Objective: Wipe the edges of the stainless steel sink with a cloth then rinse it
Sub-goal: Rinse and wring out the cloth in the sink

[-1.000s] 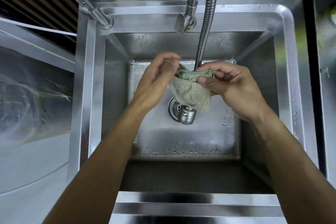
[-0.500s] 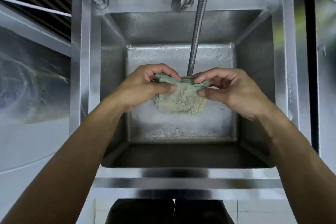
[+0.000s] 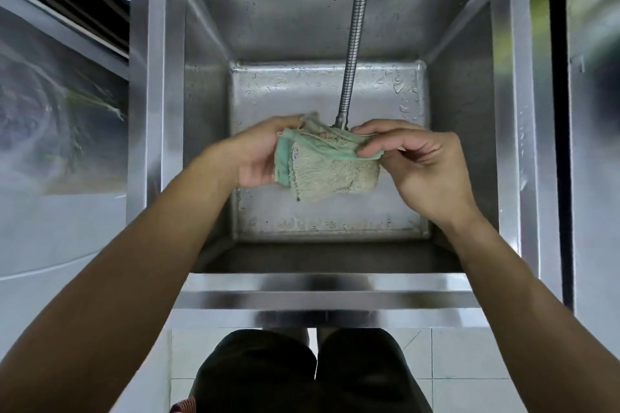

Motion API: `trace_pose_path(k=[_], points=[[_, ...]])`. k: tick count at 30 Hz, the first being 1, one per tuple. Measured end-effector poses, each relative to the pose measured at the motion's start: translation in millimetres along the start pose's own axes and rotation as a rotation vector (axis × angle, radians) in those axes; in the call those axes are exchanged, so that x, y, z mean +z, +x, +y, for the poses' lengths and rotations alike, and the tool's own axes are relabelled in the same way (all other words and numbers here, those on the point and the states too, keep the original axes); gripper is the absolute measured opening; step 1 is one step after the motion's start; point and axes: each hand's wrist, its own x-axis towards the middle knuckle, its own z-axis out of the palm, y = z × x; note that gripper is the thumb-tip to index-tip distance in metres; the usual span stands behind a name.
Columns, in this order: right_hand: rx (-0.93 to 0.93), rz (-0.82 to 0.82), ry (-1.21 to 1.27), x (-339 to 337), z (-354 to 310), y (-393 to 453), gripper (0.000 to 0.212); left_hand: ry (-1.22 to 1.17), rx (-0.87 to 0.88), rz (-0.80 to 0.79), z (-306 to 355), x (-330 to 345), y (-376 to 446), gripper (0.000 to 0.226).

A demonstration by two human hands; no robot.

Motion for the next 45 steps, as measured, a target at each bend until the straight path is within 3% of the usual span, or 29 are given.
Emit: trace_pose_path(k=[2, 5, 7, 8, 11, 14, 16, 18, 19, 21, 22, 25, 26, 28, 30, 33, 35, 37, 39, 42, 45], points=[[-0.069, -0.028, -0.047, -0.5, -3.8, 0.7, 0.048, 0.099, -0.119, -0.119, -2.6, 2.1, 9.3, 0.047], [-0.120, -0.039, -0.141, -9.8, 0.4, 3.9, 0.043, 0.088, -0.214, -0.521, 2.8, 0.2, 12.4, 0.066], [-0.118, -0.051, -0.192, -11.3, 5.9, 3.0, 0.042, 0.188, -0.223, -0.622, 7.8, 2.9, 12.6, 0.081], [-0.096, -0.066, -0.195, -11.5, 8.9, 1.4, 0.042, 0.275, -0.215, -0.605, 8.6, 3.9, 14.8, 0.079], [0.131, -0.220, 0.014, -24.1, 11.2, 4.8, 0.037, 0.609, -0.177, -0.411, 14.6, 12.9, 18.1, 0.034], [0.506, -0.381, 0.404, -47.0, 5.1, 25.5, 0.030, 0.880, -0.174, -0.374, 22.5, 24.5, 19.3, 0.025], [0.650, -0.571, 0.299, -56.6, 11.5, 43.1, 0.054, 1.061, -0.098, -0.360, 25.6, 34.6, 20.3, 0.023], [0.775, -0.878, 0.103, -52.5, 20.2, 53.2, 0.090, 1.267, 0.075, -0.288, 26.5, 45.6, 19.1, 0.021], [0.846, -1.033, 0.084, -46.6, 23.8, 54.8, 0.097, 1.361, 0.188, -0.225, 26.0, 50.2, 18.4, 0.020], [0.909, -1.214, 0.169, -31.1, 30.2, 50.3, 0.087, 1.541, 0.398, -0.057, 22.0, 56.5, 14.5, 0.027], [0.923, -1.209, 0.214, -23.6, 33.1, 46.5, 0.074, 1.636, 0.502, 0.025, 19.1, 57.6, 12.8, 0.030], [0.939, -1.020, 0.130, -8.1, 35.7, 40.3, 0.025, 1.914, 0.683, 0.137, 9.2, 56.5, 10.7, 0.032], [0.913, -0.977, 0.021, -4.7, 31.6, 40.8, 0.020, 1.973, 0.669, 0.164, 4.8, 56.0, 11.0, 0.033], [0.796, -0.937, -0.383, 1.0, 21.6, 43.1, 0.033, 1.941, 0.531, 0.254, -4.5, 57.2, 14.0, 0.031], [0.605, -0.858, -0.832, 10.4, 10.5, 43.0, 0.028, 1.679, 0.239, 0.312, -10.3, 61.6, 19.5, 0.027], [0.307, -0.739, -1.212, 22.1, 1.5, 29.1, 0.012, 1.260, -0.061, 0.129, -11.9, 60.5, 34.5, 0.022], [0.084, -0.685, -1.306, 22.3, 5.9, 21.0, 0.016, 0.993, -0.198, -0.027, -11.9, 57.3, 35.1, 0.027], [-0.015, -0.611, -1.324, 19.1, 12.7, 19.9, 0.020, 0.717, -0.308, -0.147, -14.8, 52.1, 35.2, 0.042], [-0.099, -0.516, -1.297, 18.3, 24.2, 19.0, 0.020, 0.521, -0.357, -0.251, -20.0, 48.2, 37.9, 0.039], [-0.265, -0.414, -1.328, 16.5, 37.8, 8.9, 0.026, 0.578, -0.346, -0.310, -24.8, 51.3, 39.5, 0.034], [-0.132, -0.515, -1.286, 14.0, 42.4, -1.1, 0.038, 0.794, -0.267, -0.266, -16.1, 56.8, 29.7, 0.011]])
